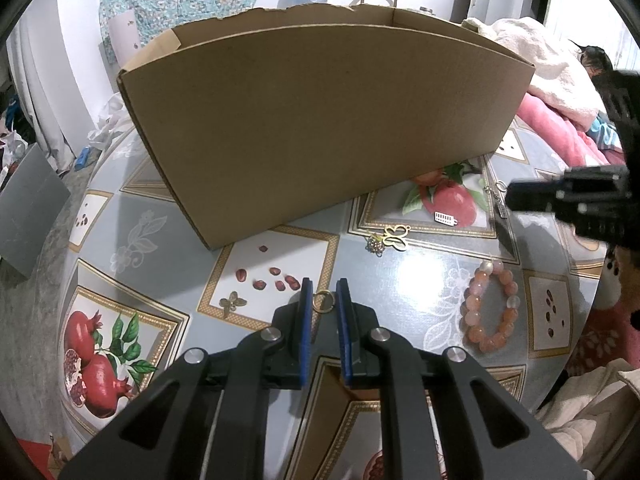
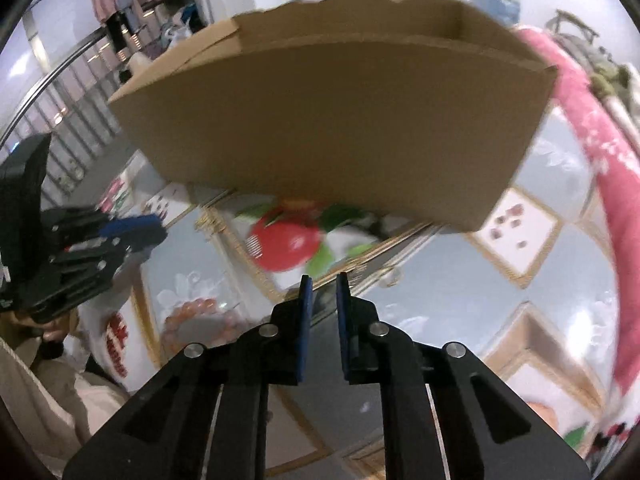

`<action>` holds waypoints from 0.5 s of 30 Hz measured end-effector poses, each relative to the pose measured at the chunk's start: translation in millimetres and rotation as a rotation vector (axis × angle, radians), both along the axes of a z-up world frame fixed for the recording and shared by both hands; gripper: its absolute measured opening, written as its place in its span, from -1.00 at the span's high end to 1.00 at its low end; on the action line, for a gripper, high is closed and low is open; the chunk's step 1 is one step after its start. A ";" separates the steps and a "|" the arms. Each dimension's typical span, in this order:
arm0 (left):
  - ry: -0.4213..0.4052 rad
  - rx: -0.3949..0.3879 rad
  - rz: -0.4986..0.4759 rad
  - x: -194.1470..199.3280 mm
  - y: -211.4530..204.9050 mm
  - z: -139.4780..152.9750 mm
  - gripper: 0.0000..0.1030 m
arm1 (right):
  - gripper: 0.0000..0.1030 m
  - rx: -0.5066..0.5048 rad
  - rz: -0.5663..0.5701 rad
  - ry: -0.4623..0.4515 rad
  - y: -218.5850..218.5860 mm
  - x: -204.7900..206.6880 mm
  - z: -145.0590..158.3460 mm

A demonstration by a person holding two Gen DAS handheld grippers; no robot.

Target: Organize jewelry

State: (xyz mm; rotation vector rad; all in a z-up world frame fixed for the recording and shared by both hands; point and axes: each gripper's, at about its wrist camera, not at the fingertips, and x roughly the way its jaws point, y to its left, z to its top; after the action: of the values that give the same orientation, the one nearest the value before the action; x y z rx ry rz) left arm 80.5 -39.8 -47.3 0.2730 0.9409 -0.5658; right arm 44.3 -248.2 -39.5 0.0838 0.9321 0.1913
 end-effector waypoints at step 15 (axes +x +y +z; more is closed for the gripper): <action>0.001 0.003 0.000 0.2 -0.2 -0.2 0.78 | 0.72 -0.126 0.021 0.018 -9.9 25.7 -16.1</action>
State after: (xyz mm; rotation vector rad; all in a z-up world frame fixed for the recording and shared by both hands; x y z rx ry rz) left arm 80.7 -40.0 -47.4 0.2752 0.9423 -0.5647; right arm 70.0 -258.2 -55.7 -0.0402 0.9615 0.1511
